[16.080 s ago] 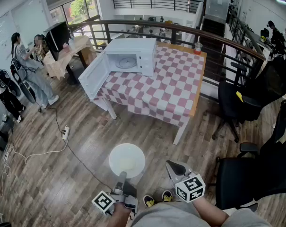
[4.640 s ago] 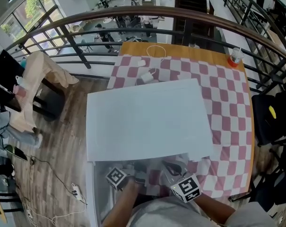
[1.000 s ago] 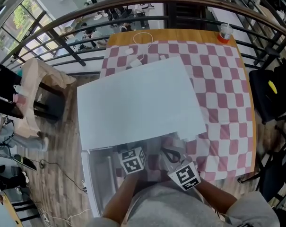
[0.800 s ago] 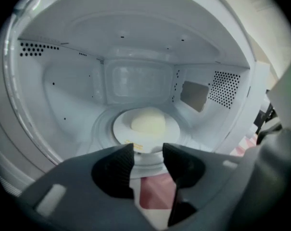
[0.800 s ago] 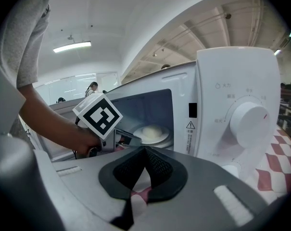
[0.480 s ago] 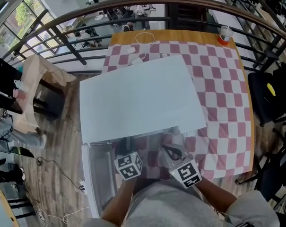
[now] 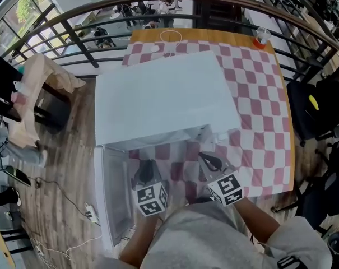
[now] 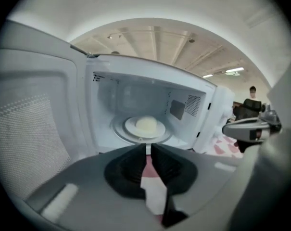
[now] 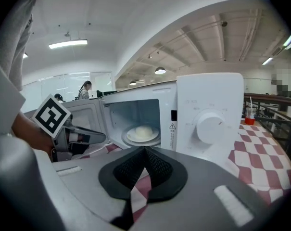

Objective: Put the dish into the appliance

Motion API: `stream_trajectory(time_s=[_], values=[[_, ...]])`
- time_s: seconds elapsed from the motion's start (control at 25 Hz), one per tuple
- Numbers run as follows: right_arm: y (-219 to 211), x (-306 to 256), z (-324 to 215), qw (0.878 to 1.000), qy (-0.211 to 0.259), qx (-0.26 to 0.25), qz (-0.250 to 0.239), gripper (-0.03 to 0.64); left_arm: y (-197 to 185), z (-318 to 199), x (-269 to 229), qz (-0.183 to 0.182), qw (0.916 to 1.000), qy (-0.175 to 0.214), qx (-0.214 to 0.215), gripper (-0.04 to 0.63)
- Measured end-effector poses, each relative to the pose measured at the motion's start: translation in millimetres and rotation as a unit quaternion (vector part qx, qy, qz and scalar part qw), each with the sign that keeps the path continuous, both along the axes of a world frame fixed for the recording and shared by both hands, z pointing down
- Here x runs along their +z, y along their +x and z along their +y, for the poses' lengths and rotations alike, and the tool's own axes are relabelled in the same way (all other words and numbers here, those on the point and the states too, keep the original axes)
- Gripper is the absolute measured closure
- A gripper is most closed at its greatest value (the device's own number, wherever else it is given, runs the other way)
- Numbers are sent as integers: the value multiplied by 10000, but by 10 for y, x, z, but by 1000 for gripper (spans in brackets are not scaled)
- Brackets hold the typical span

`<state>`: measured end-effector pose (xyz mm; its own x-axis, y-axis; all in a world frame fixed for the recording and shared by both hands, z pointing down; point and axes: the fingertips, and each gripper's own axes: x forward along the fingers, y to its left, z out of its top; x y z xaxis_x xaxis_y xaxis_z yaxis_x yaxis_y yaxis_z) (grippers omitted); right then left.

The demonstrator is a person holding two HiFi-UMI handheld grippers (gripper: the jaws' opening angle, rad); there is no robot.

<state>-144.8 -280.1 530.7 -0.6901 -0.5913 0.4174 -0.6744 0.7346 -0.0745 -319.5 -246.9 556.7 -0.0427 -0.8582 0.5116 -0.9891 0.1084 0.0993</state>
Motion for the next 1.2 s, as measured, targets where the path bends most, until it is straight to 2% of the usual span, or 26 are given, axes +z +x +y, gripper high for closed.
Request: stream_trajectory(time_s=[0.32, 0.64, 0.8, 1.2], values=[[278, -135, 296, 9998, 118, 162, 24, 619, 74, 574, -300, -41, 9989, 464, 26, 568], [386, -211, 905, 9991, 378, -191, 86, 620, 217, 1407, -340, 59, 9976, 659, -202, 580], [481, -255, 1260, 9986, 448, -276, 87, 620, 354, 1783, -336, 171, 9973, 662, -279, 584], [460, -392, 1931, 9952, 716, -621, 263, 618, 577, 2268, -696, 582, 9937, 940, -200, 584]])
